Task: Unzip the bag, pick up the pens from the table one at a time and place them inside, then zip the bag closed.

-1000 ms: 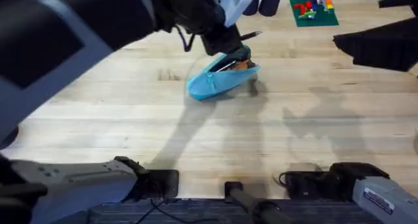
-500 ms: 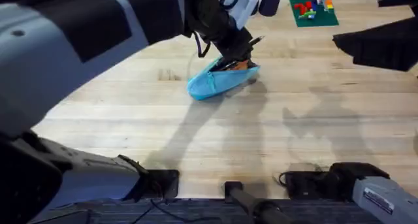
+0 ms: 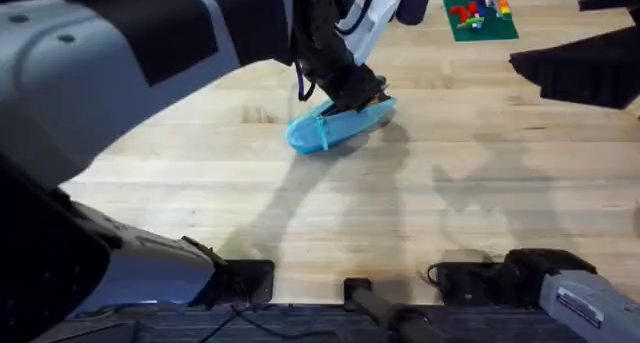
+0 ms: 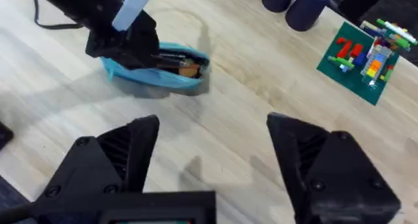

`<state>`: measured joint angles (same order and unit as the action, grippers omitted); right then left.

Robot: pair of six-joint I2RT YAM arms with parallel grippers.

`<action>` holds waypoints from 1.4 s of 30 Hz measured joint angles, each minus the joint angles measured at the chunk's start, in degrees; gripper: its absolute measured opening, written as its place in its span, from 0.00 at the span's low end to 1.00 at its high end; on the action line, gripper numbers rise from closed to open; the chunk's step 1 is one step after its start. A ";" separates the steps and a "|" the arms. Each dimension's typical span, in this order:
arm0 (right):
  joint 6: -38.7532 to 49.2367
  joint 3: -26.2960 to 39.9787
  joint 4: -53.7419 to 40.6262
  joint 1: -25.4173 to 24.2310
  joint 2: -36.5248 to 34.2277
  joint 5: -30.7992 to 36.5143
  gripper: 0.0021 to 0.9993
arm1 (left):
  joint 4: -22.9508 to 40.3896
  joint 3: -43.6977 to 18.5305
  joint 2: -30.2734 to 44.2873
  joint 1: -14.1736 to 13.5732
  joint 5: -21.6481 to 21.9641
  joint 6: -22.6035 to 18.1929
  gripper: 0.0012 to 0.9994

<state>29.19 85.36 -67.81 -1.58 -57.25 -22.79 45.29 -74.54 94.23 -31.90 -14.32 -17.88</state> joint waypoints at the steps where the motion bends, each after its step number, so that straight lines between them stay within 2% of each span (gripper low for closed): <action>1: 0.00 0.00 0.00 0.00 0.00 0.00 1.00 | 0.39 0.00 0.12 0.00 0.22 -0.09 0.04; 10: 0.00 0.00 0.09 0.00 0.02 0.00 1.00 | 1.19 -0.31 2.96 0.00 0.79 -0.38 0.04; 11: 0.00 0.00 0.13 0.00 0.02 0.00 1.00 | 1.19 -0.31 2.95 0.00 0.87 -0.55 0.07; 12: 0.00 0.00 0.21 0.00 0.00 0.00 1.00 | 1.22 -0.31 2.98 0.00 0.95 -0.65 0.15; 14: 0.00 0.00 0.46 0.00 0.02 0.00 1.00 | 1.25 -0.31 2.95 0.00 1.14 -0.87 0.39; 17: 0.00 0.00 0.48 0.00 0.00 0.00 1.00 | 1.23 -0.31 2.96 0.00 1.73 -1.01 0.86; 18: 0.00 0.00 0.48 0.00 0.01 0.00 1.00 | 1.25 -0.31 2.96 0.00 1.85 -0.97 0.96; 19: 0.00 0.00 0.48 0.00 0.02 0.00 1.00 | 1.27 -0.31 2.97 0.00 2.00 -1.10 0.99; 29: 0.00 0.00 0.48 0.00 0.02 0.00 1.00 | 1.28 -0.31 2.95 0.00 2.06 -1.23 1.00; 34: 0.00 0.00 0.48 0.00 0.01 0.00 1.00 | 1.49 -0.31 2.76 0.16 0.69 -1.75 1.00; 42: 0.00 0.00 0.55 0.00 0.02 0.00 1.00 | 2.24 -0.31 -3.88 0.24 -0.48 -7.96 1.00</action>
<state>29.19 85.36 -67.26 -1.58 -57.23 -22.79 47.53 -74.85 90.35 -31.66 -14.81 -25.84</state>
